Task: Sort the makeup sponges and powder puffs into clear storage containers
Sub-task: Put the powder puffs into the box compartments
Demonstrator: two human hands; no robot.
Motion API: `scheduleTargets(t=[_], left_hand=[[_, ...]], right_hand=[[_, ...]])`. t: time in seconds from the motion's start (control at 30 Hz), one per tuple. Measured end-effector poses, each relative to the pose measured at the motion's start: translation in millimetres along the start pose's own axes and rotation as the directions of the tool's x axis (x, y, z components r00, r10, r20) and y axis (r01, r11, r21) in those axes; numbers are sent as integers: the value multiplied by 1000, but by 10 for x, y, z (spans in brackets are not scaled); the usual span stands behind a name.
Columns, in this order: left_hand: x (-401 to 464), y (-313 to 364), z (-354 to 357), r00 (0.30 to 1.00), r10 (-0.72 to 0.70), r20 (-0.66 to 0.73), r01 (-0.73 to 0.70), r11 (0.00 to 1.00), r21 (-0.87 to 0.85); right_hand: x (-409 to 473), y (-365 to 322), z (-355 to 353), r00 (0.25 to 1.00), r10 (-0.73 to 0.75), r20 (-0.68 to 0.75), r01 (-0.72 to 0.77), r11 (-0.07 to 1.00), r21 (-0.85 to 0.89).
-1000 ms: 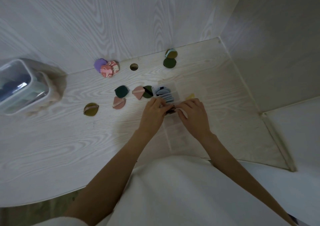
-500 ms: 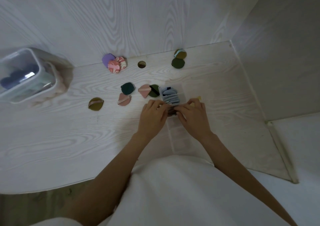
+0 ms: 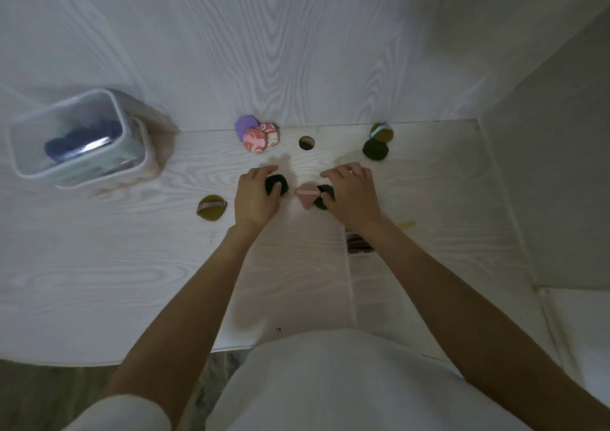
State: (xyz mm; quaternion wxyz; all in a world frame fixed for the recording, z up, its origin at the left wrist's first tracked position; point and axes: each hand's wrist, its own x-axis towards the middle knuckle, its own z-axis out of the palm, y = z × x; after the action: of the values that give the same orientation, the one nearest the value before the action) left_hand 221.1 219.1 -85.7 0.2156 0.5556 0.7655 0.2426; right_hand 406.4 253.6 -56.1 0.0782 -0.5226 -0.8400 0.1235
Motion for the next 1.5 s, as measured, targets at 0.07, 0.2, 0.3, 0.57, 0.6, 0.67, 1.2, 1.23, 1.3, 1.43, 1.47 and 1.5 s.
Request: scheduleTargets(t=[0.07, 0.2, 0.3, 0.57, 0.6, 0.67, 1.2, 1.23, 1.3, 1.43, 1.47, 1.5], left_hand=[[136, -103, 58, 998, -16, 56, 9, 993, 114], [257, -180, 132, 989, -53, 134, 12, 955, 295], [284, -204, 121, 988, -33, 148, -3, 971, 238], [-180, 215, -248, 974, 193, -122, -213, 961, -174], [-307, 279, -262, 964, 235, -128, -258, 943, -212], [-561, 391, -224, 946, 310, -99, -325, 915, -240], [-1297, 862, 575, 746, 623, 235, -662, 735, 150], [-1312, 846, 580, 726, 642, 249, -686, 703, 189], [-1363, 815, 571, 707, 661, 250, -707, 667, 236], [-1428, 764, 559, 725, 641, 252, -688, 677, 260], [-1432, 753, 568, 728, 640, 245, -685, 677, 270], [-1428, 739, 574, 729, 645, 228, -684, 675, 278]], right_hand=[[209, -100, 101, 977, 98, 187, -61, 979, -196], [354, -162, 264, 944, 177, 278, -52, 913, -404], [373, -120, 328, 966, 132, 221, -38, 922, -386], [-5, 9, -139, 984, 134, -120, -71, 901, 428], [-145, 41, -216, 976, 168, -139, -87, 886, 456], [-449, 132, -316, 956, 247, -155, -141, 856, 497], [-1695, 524, -274, 875, 434, -214, -254, 788, 560], [-1698, 521, -255, 889, 402, -217, -235, 810, 537], [-1707, 521, -223, 913, 345, -219, -208, 854, 476], [-1650, 540, -246, 942, 209, -263, -121, 941, 315], [-1624, 538, -265, 953, 150, -262, -69, 953, 294], [-1599, 538, -280, 965, 97, -245, -23, 957, 290]])
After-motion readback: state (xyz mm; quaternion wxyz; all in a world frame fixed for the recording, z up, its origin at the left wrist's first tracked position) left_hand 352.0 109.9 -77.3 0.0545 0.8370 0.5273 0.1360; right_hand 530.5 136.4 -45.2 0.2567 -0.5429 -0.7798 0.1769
